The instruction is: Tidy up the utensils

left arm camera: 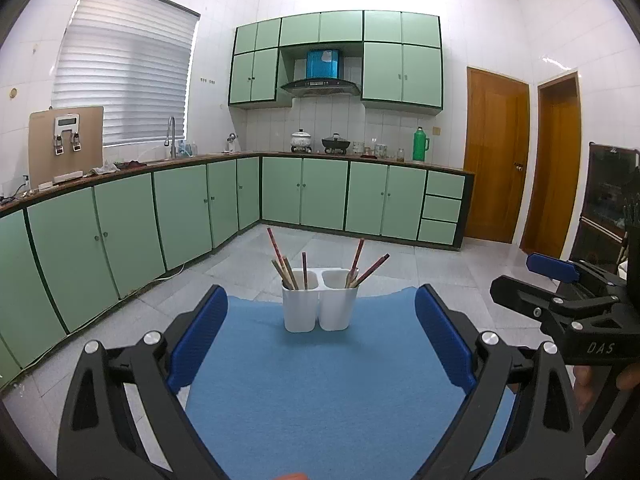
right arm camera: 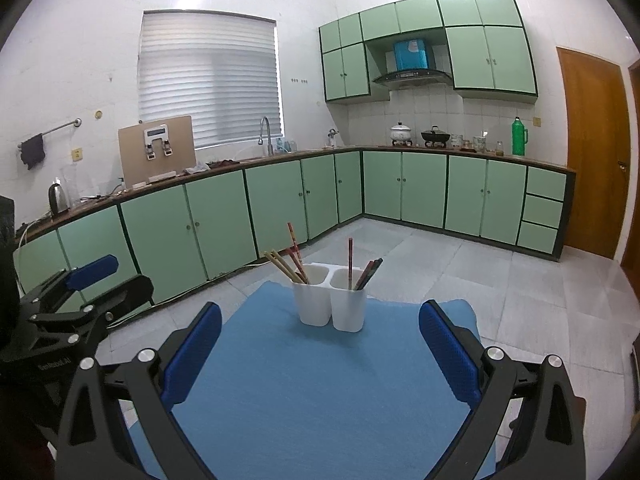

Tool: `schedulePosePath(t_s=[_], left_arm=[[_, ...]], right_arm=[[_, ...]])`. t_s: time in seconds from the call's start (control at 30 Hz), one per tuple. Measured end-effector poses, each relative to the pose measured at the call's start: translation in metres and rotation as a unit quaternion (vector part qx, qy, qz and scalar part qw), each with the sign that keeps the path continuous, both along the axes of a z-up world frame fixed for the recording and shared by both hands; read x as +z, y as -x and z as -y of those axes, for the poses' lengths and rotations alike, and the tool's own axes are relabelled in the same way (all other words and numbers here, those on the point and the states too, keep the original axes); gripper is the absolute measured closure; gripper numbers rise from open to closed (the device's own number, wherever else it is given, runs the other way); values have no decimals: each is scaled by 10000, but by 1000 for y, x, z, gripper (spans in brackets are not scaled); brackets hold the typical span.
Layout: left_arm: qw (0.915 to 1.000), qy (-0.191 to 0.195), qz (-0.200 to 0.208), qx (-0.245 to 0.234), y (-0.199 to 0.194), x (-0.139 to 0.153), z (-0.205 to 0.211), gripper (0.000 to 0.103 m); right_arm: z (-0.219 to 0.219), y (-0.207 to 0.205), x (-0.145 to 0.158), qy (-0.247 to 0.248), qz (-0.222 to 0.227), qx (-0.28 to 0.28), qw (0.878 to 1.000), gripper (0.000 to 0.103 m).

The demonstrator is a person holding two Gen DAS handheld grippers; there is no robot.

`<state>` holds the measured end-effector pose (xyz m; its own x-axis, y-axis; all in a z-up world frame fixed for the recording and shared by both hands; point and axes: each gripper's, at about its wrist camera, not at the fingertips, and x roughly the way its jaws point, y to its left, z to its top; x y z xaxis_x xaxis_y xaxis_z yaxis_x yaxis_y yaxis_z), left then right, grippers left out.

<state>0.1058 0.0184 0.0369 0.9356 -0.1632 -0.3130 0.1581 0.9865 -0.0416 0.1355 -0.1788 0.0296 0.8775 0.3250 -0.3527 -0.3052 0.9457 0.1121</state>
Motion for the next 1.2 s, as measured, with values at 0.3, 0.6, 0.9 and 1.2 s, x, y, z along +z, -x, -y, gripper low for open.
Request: schedulePosePath(t_s=[0.3, 0.6, 0.9, 1.2], left_arm=[[10000, -20, 24, 10, 3, -1, -2, 11], [10000, -39, 17, -12, 5, 0, -1, 11], [10000, -43, 25, -1, 5, 0, -2, 11], [10000, -47, 17, -1, 5, -1, -2, 11]], right_arm=[[-2, 3, -2, 1, 8, 20, 10000, 6], [-3, 6, -3, -7, 17, 11, 10000, 6], [-2, 6, -3, -12, 18, 7, 10000, 6], [-1, 6, -3, -21, 13, 4, 10000, 6]])
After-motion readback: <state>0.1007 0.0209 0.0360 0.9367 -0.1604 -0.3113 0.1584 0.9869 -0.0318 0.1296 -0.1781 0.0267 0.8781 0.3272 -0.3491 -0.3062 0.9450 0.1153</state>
